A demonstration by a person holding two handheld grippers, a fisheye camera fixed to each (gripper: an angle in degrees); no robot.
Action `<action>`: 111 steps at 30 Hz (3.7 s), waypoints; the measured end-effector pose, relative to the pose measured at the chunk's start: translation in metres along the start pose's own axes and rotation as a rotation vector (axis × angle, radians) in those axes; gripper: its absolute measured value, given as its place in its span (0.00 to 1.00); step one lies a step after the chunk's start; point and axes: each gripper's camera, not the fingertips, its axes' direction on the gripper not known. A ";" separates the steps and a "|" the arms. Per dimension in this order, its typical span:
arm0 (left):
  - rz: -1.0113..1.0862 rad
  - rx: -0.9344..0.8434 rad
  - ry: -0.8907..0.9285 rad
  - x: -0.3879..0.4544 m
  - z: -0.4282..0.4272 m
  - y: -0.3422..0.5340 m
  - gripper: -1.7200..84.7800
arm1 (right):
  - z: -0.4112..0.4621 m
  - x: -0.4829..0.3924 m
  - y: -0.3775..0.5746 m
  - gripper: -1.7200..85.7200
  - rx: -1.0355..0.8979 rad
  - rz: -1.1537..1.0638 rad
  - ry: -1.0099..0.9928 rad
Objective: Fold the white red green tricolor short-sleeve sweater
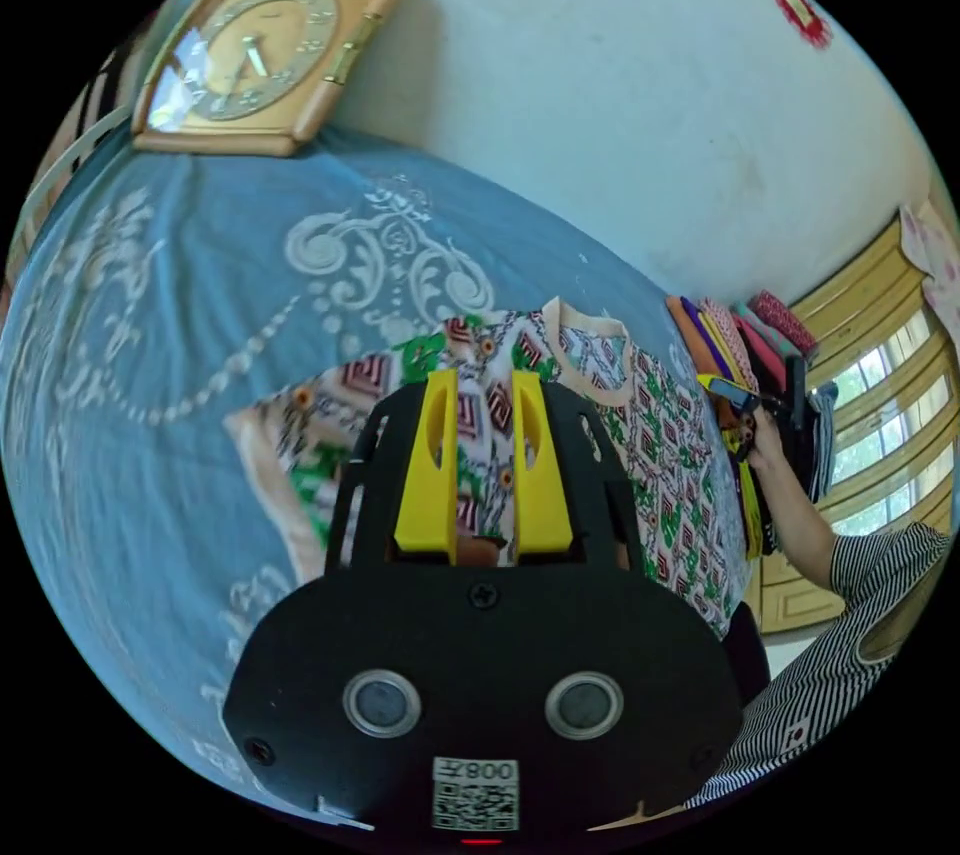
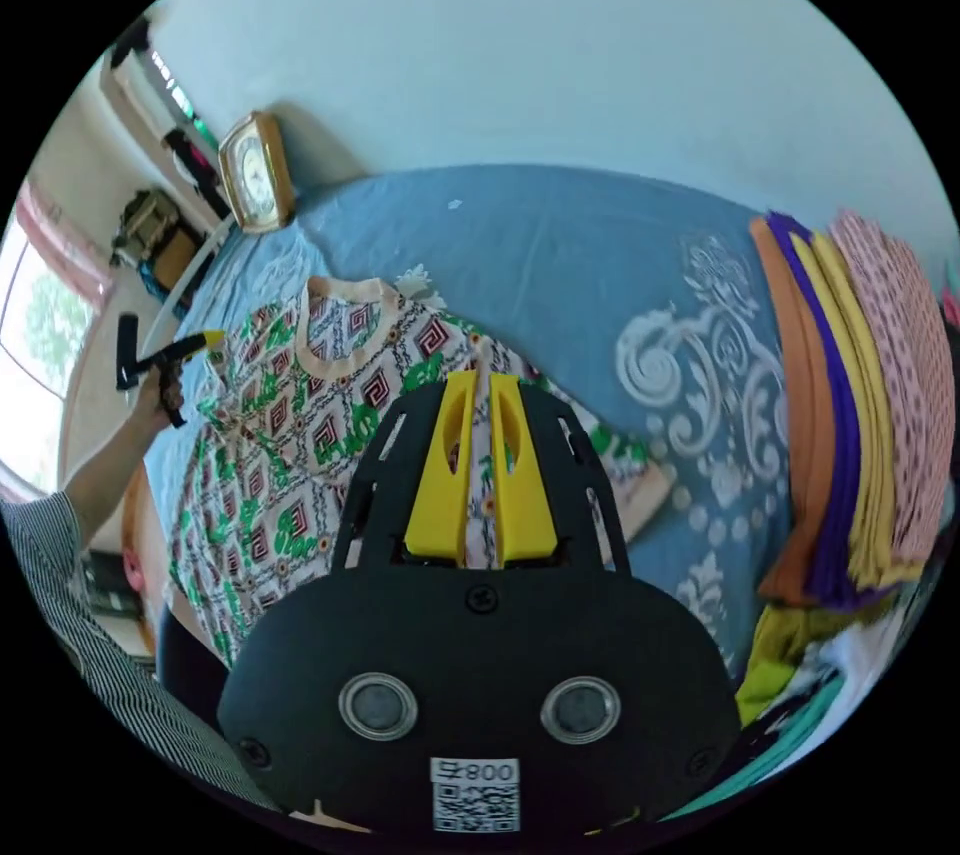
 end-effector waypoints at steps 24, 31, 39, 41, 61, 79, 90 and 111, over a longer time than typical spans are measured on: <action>0.079 -0.123 -0.234 0.077 0.048 -0.081 0.04 | 0.020 -0.092 -0.147 0.02 -0.199 -0.079 0.179; 0.016 0.025 -0.116 0.073 0.028 -0.046 0.07 | -0.022 -0.093 -0.138 0.02 -0.092 -0.010 0.203; 0.180 -0.058 -0.019 0.112 0.059 -0.015 0.05 | -0.027 -0.179 -0.141 0.02 -0.060 -0.188 0.086; 0.195 -0.088 -0.026 0.119 0.072 -0.010 0.05 | -0.013 -0.189 -0.145 0.02 -0.091 -0.188 0.088; 0.084 -0.116 -0.305 0.067 0.039 0.173 0.02 | -0.064 -0.184 -0.072 0.02 -0.110 -0.113 0.136; -0.126 -0.059 -0.214 0.033 -0.023 0.392 0.02 | -0.238 -0.142 0.217 0.02 -0.131 0.096 -0.062; -0.199 -0.177 -0.144 0.045 -0.042 0.544 0.03 | -0.268 -0.124 0.350 0.02 -0.277 0.187 -0.056; -0.511 -0.297 0.050 0.063 -0.094 0.763 0.06 | -0.355 -0.096 0.597 0.05 -0.336 0.431 -0.215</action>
